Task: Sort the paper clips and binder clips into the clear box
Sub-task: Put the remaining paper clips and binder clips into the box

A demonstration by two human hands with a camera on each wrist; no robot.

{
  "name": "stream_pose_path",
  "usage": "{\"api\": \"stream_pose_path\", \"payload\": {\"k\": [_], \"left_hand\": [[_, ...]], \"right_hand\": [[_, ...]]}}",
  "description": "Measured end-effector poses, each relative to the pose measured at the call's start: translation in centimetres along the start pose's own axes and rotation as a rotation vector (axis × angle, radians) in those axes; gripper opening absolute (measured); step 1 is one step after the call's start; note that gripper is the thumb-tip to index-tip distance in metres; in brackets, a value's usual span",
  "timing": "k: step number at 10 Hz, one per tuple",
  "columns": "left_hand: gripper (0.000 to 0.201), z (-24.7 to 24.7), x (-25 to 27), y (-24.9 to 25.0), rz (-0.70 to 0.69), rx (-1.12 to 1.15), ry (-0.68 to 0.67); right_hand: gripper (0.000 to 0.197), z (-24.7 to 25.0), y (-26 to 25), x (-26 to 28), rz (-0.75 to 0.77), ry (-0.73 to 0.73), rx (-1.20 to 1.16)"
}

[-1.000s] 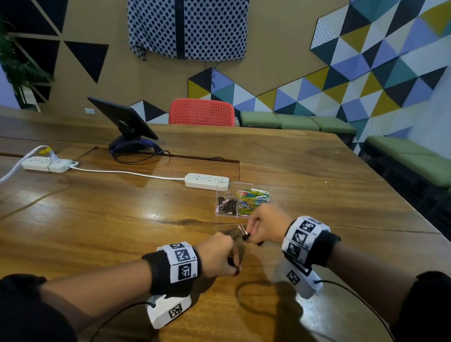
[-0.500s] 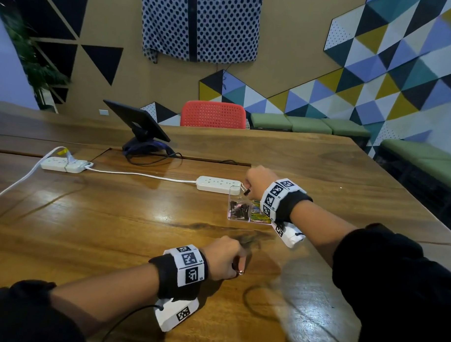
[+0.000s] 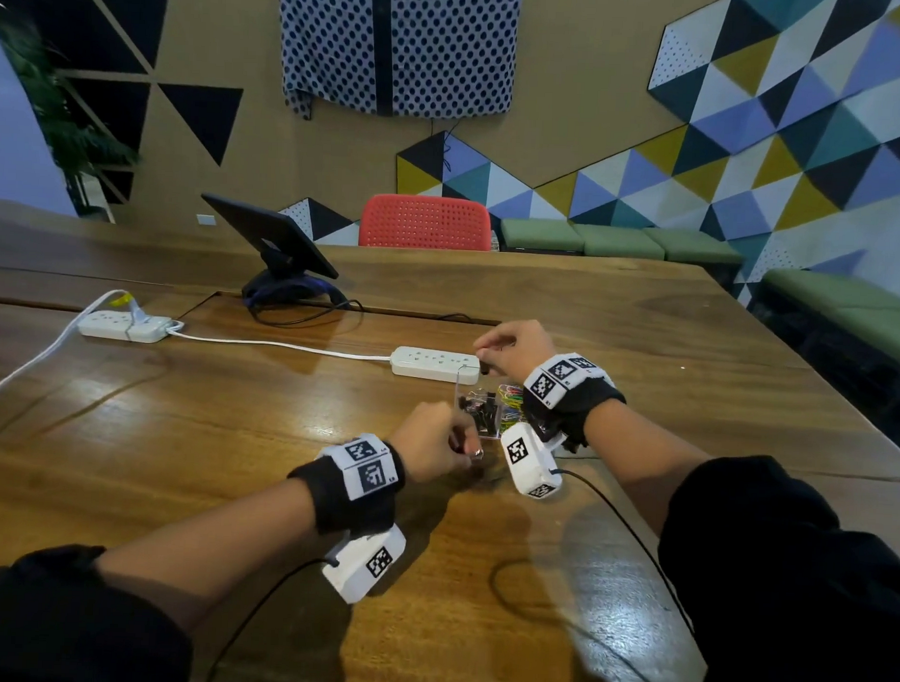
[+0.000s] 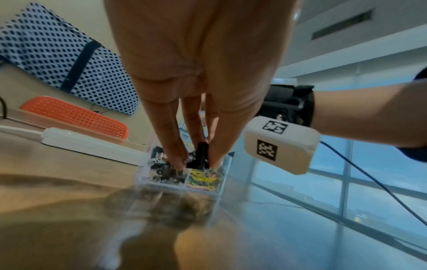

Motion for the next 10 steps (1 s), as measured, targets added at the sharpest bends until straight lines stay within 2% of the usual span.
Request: {"api": "stream_pose_path", "payload": {"k": [2,3,4,5,6,8,10], "left_hand": [[0.01,0.8,-2.2,-1.3,0.118,0.108,0.22],[0.012,0.9,-3.2,-1.8,0.158,0.142,0.273],[0.015,1.0,-4.3,-2.1,0.174,0.198,0.331],[0.014,0.8,-5.4,-1.6,0.149,0.241,0.366],[0.014,0.4,-6.6,-1.2,0.142,0.281,0.368],[0.019,-0.7,-8.1,-1.2,0.16,0.298,0.323],[0.013,-1.2,-8.6,-1.4,0.153,0.215,0.326]], "right_hand": [[0.017,-0.5,0.5,0.3,-0.067,-0.012,-0.001],[0.022,0.3,0.8,0.9,-0.066,0.003,-0.019],[0.017,1.6,1.2,2.3,-0.031,-0.016,-0.021],[0.021,3.0,1.6,4.5,-0.002,-0.097,-0.016],[0.027,4.1,2.3,6.8,-0.002,-0.162,0.004],[0.017,6.0,3.6,10.8,0.011,-0.273,0.076],[0.016,6.9,5.2,11.9,-0.028,-0.293,0.108]]}}
Point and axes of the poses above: each hand's wrist, its own x-axis away from the middle knuckle, its own z-axis out of the back of the hand, y = z × x, the point moved 2 cm from there along -x, towards the middle knuckle, and after that the axes turned 12 degrees about y, right-handed, at the moved point
